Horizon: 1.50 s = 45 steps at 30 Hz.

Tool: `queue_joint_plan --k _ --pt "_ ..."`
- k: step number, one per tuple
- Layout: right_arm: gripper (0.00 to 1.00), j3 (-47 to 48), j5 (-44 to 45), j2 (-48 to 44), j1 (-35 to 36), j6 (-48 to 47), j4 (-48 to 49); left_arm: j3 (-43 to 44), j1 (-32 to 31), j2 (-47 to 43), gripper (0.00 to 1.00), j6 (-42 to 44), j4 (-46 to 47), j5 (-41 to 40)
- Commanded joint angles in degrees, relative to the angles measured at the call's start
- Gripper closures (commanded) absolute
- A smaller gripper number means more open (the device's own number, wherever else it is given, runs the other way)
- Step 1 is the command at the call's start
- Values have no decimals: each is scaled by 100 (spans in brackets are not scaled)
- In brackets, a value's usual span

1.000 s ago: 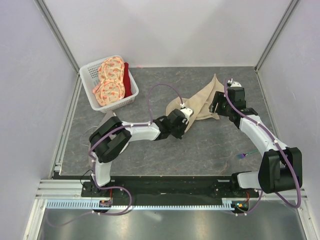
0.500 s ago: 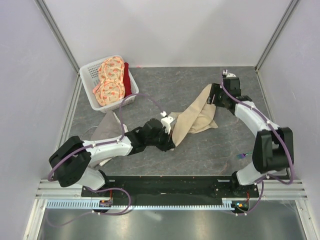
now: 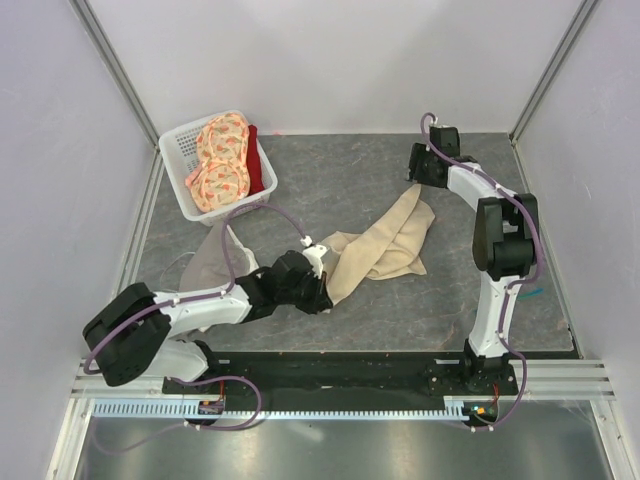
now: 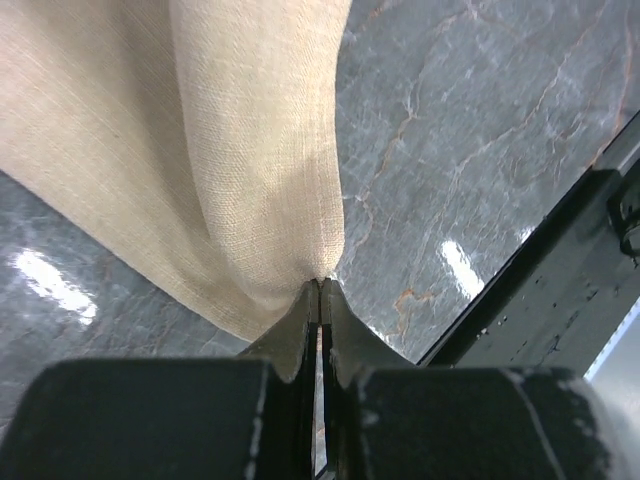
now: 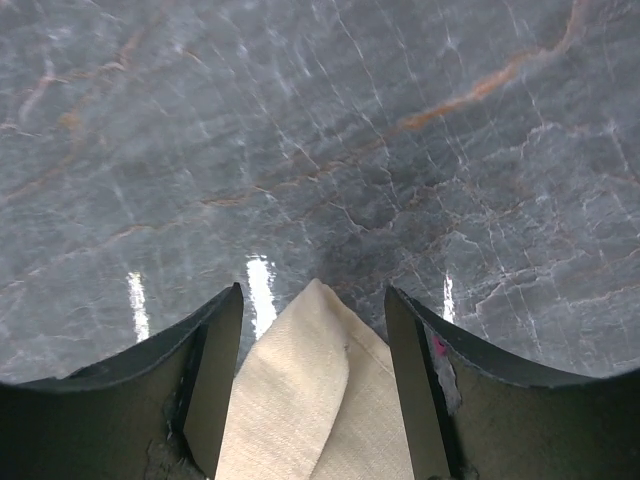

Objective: Fold the napkin, place the utensils inside, and roll it up
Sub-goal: Flatten the napkin out

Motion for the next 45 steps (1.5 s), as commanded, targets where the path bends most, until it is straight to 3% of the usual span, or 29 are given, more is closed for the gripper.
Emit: queue_joint_plan --k 1,8,20,26,27,29,30,32,39,45 --pt "33 164 -64 67 -42 105 -210 -8 206 -327 98 -187 184 -266" --pt "33 -258 -134 -83 -42 105 -78 62 1076 -151 98 -126 228 119" --pt "35 -469 -468 -21 -77 166 63 79 1253 -134 98 41 184 287" --pt "55 -557 -460 -249 -68 201 107 106 1253 -221 98 164 140 156" --pt "67 -592 -451 -302 -77 184 124 123 1253 -256 98 190 140 121" --pt "79 -636 -459 -460 -68 175 142 185 1253 -292 98 269 105 -20" --pt "91 -645 -477 -513 -77 184 142 211 1253 -318 98 287 70 -73" --pt "100 -697 -512 -697 -68 184 142 343 1253 -336 98 340 26 -248" --pt "100 -1110 -539 -1891 -77 245 81 940 1253 -819 98 533 -10 -1320" --pt "100 -1295 -293 -3735 -68 202 -296 1415 1253 -1521 98 876 307 -1637"
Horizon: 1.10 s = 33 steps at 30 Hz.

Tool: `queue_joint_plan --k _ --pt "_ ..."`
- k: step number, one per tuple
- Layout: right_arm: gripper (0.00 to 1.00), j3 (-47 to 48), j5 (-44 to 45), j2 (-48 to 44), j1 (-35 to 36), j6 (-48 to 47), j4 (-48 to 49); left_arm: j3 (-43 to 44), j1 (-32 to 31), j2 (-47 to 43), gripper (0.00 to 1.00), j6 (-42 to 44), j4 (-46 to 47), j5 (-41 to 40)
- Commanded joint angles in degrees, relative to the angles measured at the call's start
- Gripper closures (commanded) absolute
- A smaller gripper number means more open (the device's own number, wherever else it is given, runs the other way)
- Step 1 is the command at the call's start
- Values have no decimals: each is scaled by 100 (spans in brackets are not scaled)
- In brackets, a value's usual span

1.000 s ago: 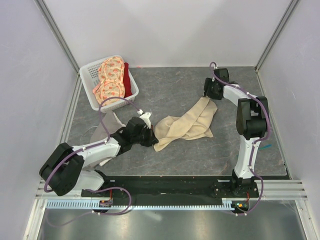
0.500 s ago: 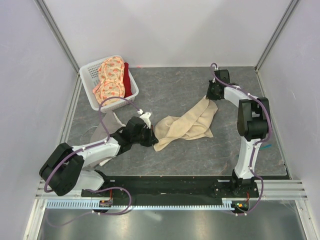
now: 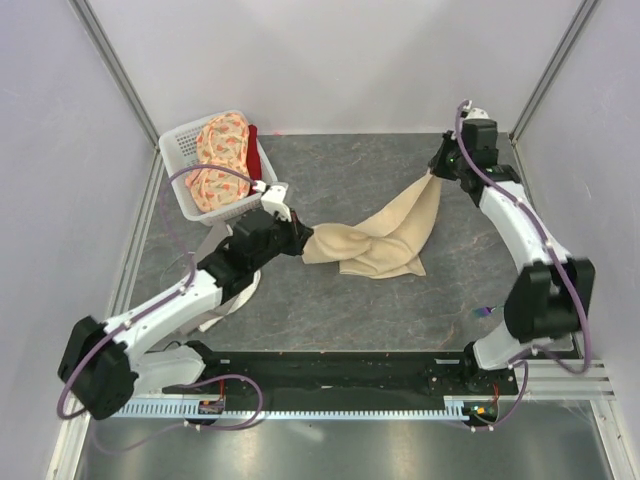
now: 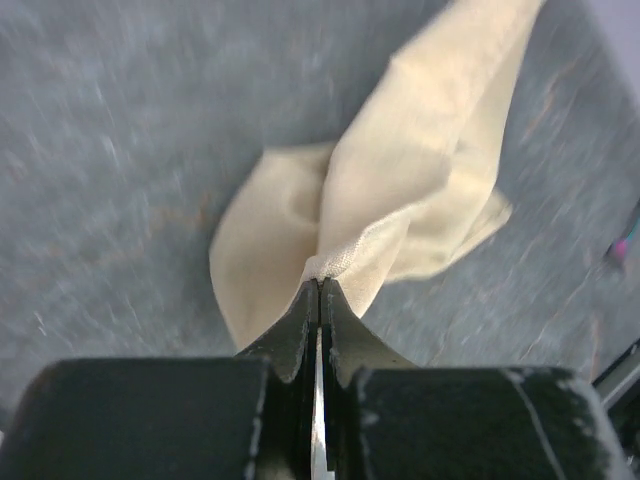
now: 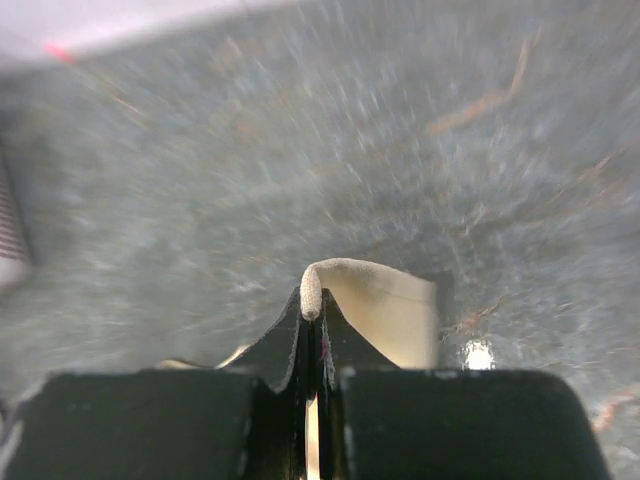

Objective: Fold the napkin, place the utensils inside, and roll it up
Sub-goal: Flatten the napkin out

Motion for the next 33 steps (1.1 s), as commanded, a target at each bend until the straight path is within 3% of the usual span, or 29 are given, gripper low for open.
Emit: queue_joint_plan --k 1,8,12,23,28,33 --pt "100 73 175 -1467 -14 18 -188 584 16 -611 98 507 455 -512" --pt "100 539 430 -3146 -14 0 -865 1332 7 -1533 98 937 219 -188" --pt "100 1240 386 -3945 -22 -9 -1513 1946 7 -2217 98 947 -150 531" --pt "100 3640 -97 -4589 -14 105 -2719 3257 7 -3177 98 340 -1249 1597" --pt "100 3485 218 -4282 -22 -17 -2808 3205 7 -2924 98 418 -1320 1299" --pt "100 2290 1333 -3685 -14 -228 -2475 3126 77 -1589 98 981 -1294 140"
